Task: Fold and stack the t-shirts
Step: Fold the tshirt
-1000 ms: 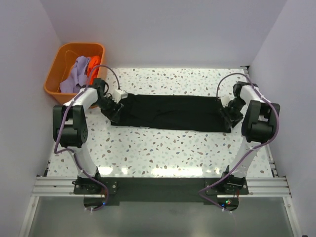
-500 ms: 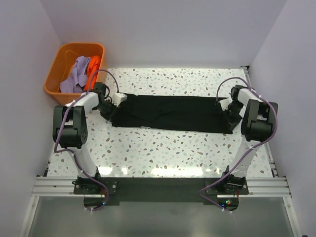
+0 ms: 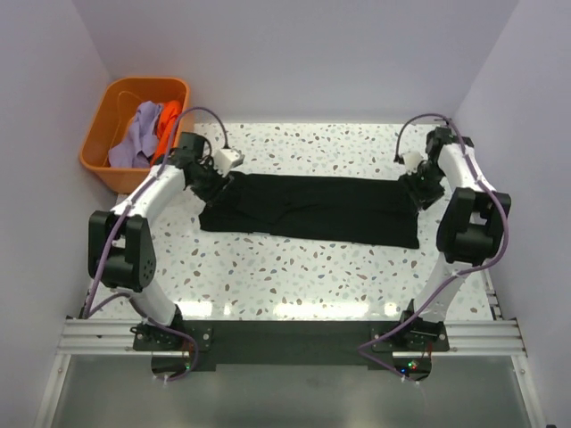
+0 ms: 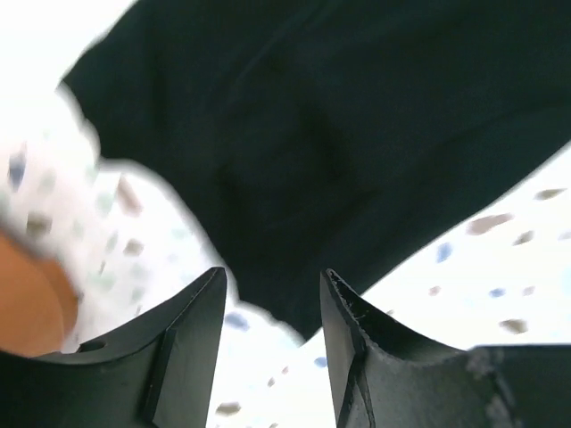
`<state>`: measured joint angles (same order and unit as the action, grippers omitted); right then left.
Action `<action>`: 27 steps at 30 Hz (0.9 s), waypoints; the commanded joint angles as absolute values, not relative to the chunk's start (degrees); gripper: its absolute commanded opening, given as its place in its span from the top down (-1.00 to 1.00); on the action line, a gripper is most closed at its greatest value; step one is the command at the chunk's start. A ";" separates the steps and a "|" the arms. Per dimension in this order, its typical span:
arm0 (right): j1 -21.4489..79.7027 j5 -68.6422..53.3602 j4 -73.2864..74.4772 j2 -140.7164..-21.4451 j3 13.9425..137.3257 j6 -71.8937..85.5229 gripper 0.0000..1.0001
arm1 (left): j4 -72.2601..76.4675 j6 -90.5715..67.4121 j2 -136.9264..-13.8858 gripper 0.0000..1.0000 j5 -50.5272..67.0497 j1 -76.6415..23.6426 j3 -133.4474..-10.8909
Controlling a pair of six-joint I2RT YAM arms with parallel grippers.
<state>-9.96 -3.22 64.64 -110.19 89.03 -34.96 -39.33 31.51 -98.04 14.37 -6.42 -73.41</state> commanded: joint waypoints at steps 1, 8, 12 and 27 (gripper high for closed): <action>-6.08 -5.63 65.22 -111.08 94.38 -33.84 0.15 | -36.12 26.38 -95.53 -0.03 12.74 -14.93 -74.18; -0.44 -0.80 58.19 -119.70 98.08 -34.19 0.33 | -38.23 11.53 -103.44 0.29 10.11 -19.25 -74.53; 1.32 -0.18 57.04 -124.36 99.85 -34.54 0.40 | -37.27 10.63 -106.95 0.37 6.77 -19.25 -74.71; 22.55 -14.00 63.42 -100.65 66.97 -34.64 0.50 | -42.50 24.43 -143.20 0.40 -0.45 -14.15 -126.57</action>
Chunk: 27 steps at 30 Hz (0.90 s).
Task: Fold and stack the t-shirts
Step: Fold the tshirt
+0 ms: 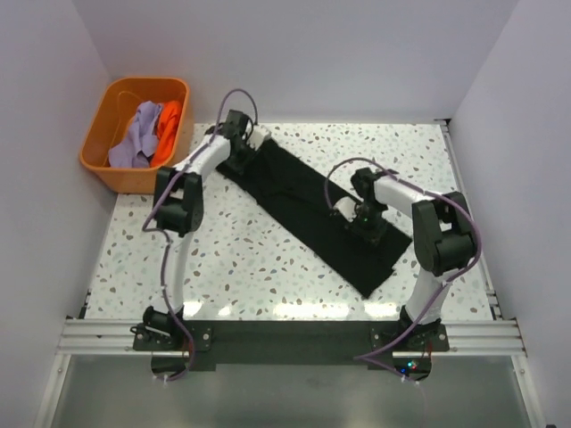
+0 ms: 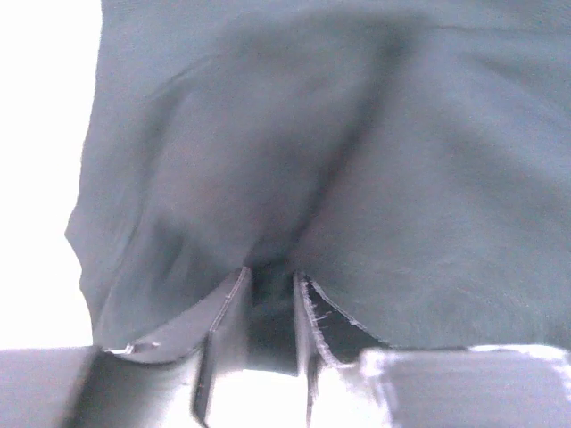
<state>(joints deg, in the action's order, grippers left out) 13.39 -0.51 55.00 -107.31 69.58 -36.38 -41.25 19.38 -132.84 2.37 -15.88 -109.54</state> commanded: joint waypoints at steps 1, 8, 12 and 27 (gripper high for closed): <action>23.37 -16.06 65.11 -99.16 67.58 -34.37 0.43 | -43.50 24.09 -145.18 0.34 -0.27 -14.06 -139.44; 22.76 -10.56 63.56 -97.03 72.42 -36.21 0.42 | -17.77 21.27 -120.44 -0.23 12.30 -14.59 -106.65; 22.94 -10.02 58.98 -103.25 72.25 -36.04 0.52 | -22.81 17.32 -115.57 -0.24 13.88 -15.03 -101.16; 38.74 -11.33 52.29 -109.95 61.79 -34.02 0.78 | -31.29 10.81 -113.91 -0.08 19.24 -15.64 -91.06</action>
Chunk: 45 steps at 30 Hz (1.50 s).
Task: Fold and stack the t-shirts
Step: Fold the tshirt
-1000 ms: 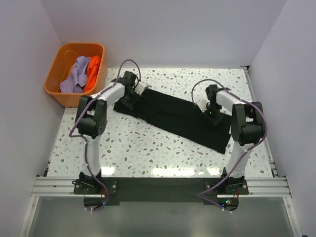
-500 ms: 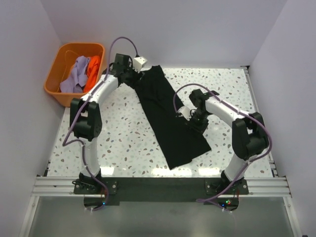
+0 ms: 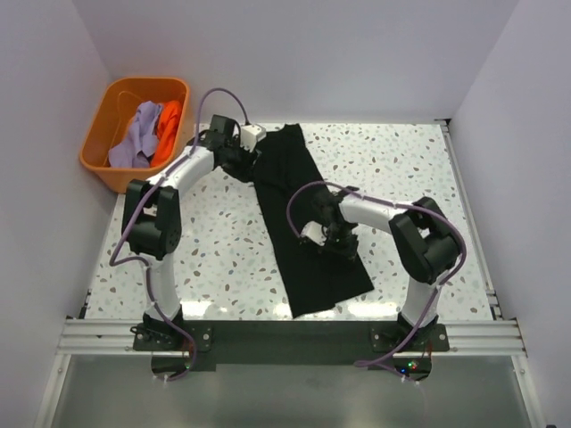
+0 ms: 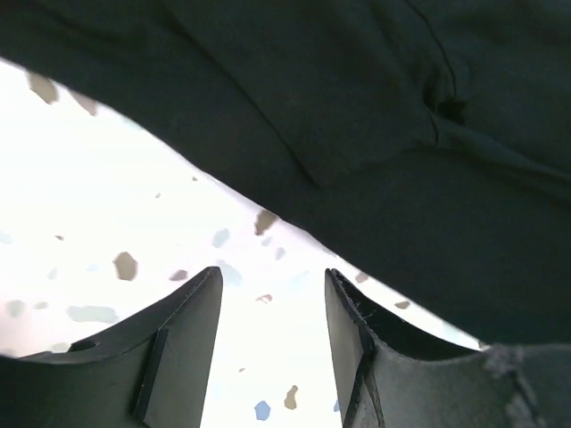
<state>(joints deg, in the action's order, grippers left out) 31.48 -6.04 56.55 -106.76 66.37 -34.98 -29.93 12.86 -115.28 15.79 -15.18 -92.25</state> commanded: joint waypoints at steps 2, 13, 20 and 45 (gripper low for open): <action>42.17 -15.02 53.08 -110.47 63.09 -32.35 0.77 | -31.29 11.07 -113.56 -0.08 19.42 -16.87 -89.66; 39.14 -29.96 60.03 -105.30 73.38 -30.76 0.55 | -29.97 12.56 -122.76 -0.07 17.76 -19.86 -92.54; 27.53 -20.86 51.78 -105.99 79.62 -26.46 0.60 | -30.58 14.50 -131.65 0.00 14.24 -19.51 -103.77; 21.27 1.23 29.11 -133.93 117.50 -13.10 1.00 | -25.49 16.61 -118.38 -0.25 27.07 -15.56 -94.57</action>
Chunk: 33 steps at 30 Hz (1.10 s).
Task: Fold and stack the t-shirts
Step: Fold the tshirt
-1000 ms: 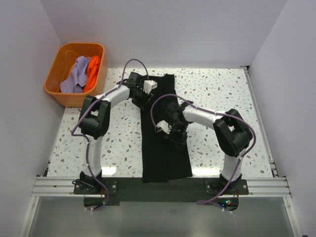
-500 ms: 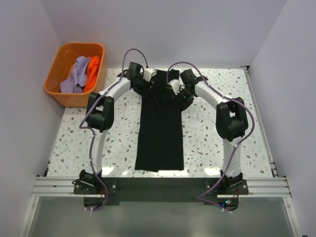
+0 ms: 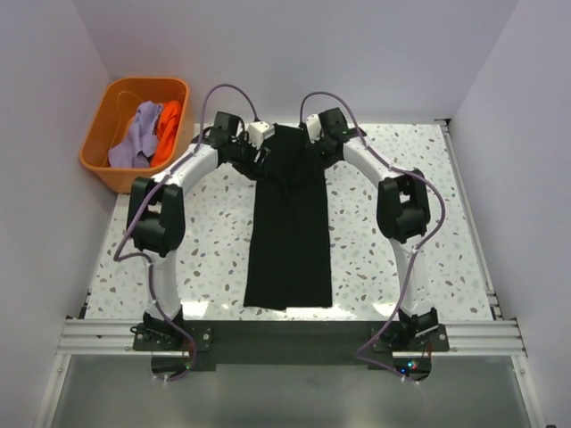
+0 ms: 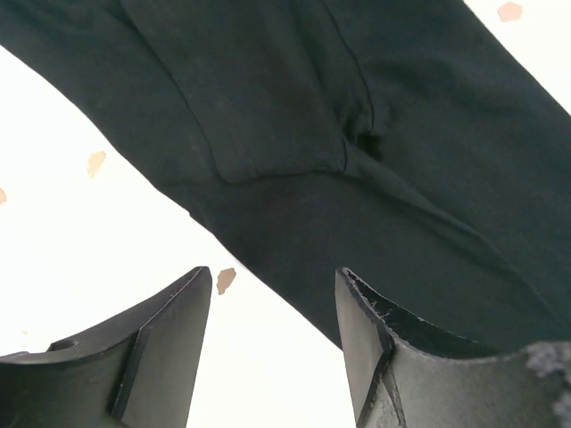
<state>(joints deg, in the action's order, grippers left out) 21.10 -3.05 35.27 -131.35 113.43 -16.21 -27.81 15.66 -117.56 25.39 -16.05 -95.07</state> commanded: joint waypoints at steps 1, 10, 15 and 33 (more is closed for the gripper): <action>21.18 1.49 28.48 -134.73 118.21 -12.92 1.00 | -25.14 16.70 -118.91 -0.24 27.59 -15.56 -96.05; 21.18 5.61 24.17 -142.45 123.83 -14.06 1.00 | -25.48 13.89 -129.80 -0.17 28.83 -15.64 -106.16; 21.09 13.26 27.59 -146.86 128.14 -17.22 1.00 | -27.95 10.99 -136.65 -0.06 25.31 -14.59 -111.00; 21.09 17.76 16.00 -146.00 133.60 -24.09 0.24 | -22.33 8.53 -132.73 -0.50 23.91 -13.54 -117.96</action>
